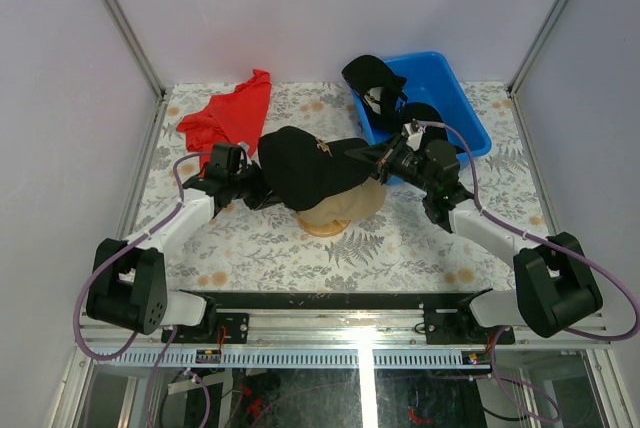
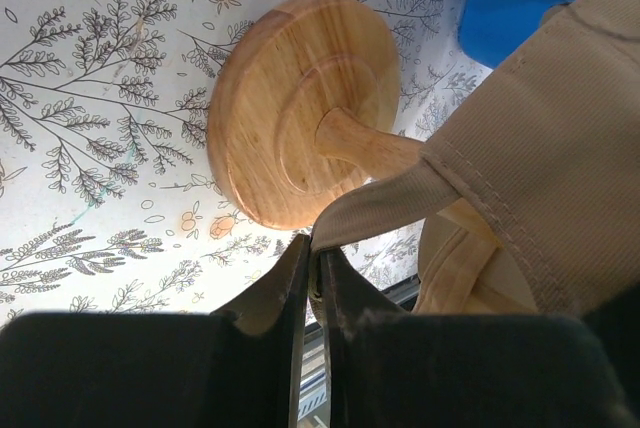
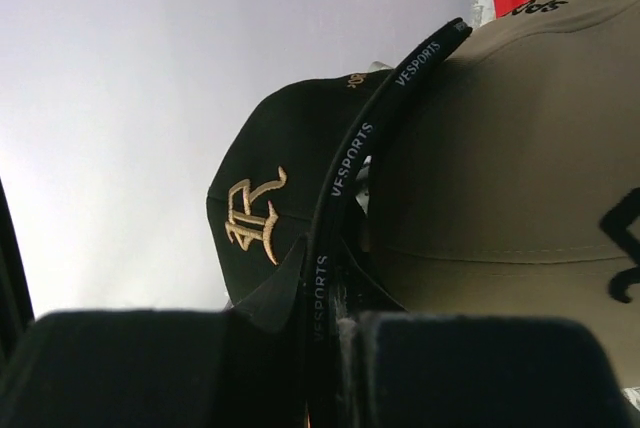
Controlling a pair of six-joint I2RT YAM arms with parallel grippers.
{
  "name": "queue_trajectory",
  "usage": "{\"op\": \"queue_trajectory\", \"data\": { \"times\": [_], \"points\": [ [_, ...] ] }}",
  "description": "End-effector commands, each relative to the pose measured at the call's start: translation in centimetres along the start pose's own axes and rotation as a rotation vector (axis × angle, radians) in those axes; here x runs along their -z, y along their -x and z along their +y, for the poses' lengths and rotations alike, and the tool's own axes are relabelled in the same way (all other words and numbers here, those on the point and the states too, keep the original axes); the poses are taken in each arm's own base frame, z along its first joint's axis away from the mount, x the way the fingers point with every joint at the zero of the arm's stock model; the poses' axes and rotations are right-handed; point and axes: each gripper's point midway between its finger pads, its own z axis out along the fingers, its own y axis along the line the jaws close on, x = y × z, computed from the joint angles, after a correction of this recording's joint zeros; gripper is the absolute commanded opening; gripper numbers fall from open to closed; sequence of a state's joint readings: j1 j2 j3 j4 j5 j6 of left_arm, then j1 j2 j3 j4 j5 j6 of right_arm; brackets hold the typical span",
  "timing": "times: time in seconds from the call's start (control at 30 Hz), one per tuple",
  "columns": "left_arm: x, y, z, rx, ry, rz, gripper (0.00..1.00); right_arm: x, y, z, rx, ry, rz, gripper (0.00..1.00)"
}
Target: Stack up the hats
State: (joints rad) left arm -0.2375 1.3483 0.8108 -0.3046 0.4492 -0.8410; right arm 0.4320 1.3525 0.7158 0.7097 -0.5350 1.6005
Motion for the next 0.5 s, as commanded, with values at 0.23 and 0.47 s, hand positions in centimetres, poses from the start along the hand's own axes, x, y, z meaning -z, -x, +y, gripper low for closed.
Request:
{"op": "queue_trajectory", "data": {
  "times": [0.23,0.47],
  "points": [
    [0.1,1.1,-0.2,-0.007,-0.027,-0.027,0.05,1.2,0.7,-2.6,0.105,-0.055,-0.021,0.00],
    [0.4,0.8,0.9,0.009,-0.013,-0.026,0.05,3.2,2.9,-4.0,0.157,-0.135,-0.083,0.00]
  ]
}}
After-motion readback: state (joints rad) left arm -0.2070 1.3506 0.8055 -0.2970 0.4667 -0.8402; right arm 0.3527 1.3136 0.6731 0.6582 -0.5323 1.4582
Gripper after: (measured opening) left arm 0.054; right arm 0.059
